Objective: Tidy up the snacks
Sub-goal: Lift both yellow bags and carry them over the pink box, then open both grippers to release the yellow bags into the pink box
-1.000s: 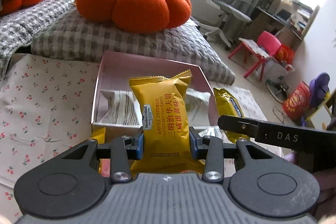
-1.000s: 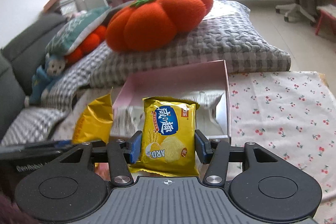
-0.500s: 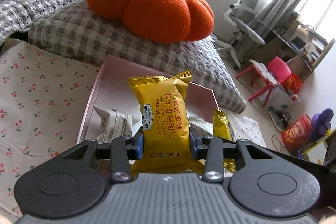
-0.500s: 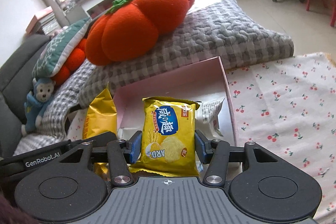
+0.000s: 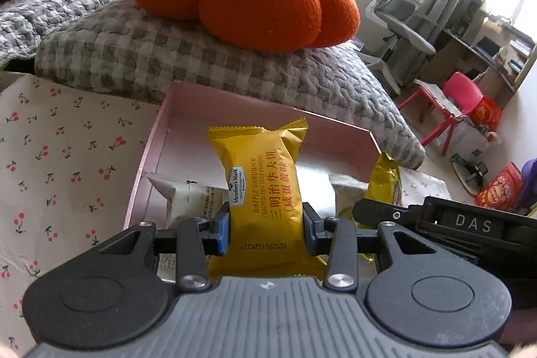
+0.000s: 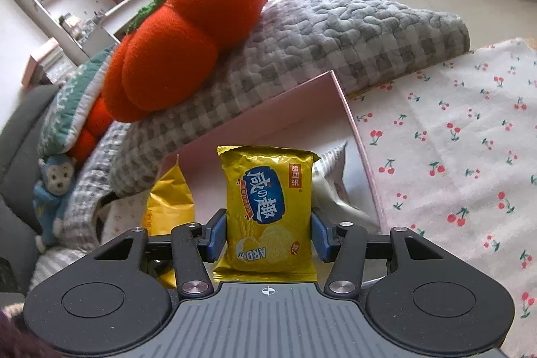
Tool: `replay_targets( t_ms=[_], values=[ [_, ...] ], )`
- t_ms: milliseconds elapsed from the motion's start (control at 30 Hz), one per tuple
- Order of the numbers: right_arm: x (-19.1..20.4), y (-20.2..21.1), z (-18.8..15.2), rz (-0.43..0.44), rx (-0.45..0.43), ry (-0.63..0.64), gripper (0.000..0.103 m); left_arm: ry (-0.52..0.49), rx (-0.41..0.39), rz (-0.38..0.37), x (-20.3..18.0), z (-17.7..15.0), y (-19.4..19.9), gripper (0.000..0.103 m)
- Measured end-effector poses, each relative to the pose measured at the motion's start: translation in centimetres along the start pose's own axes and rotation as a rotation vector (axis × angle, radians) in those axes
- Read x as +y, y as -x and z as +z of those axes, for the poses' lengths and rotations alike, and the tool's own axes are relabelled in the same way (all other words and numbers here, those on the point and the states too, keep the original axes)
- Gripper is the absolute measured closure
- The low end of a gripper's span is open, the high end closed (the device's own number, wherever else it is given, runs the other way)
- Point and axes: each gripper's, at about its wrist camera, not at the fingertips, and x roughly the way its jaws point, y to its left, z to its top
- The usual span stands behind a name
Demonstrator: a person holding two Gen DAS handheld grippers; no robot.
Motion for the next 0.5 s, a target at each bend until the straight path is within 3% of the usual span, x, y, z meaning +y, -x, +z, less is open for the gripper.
replay_targets(
  t_ms=[300,500],
  values=[
    [-0.11,-0.36,-0.14,-0.073,-0.028,0.062,0.053,-0.055,-0.008,0.028,-0.54,-0.63,-0.89,0.065],
    [-0.36,-0.24,-0.01,-0.071,-0.03,0.049,0.048,-0.062,-0.034,0.018,-0.72,-0.58,-0.34,0.055]
  ],
)
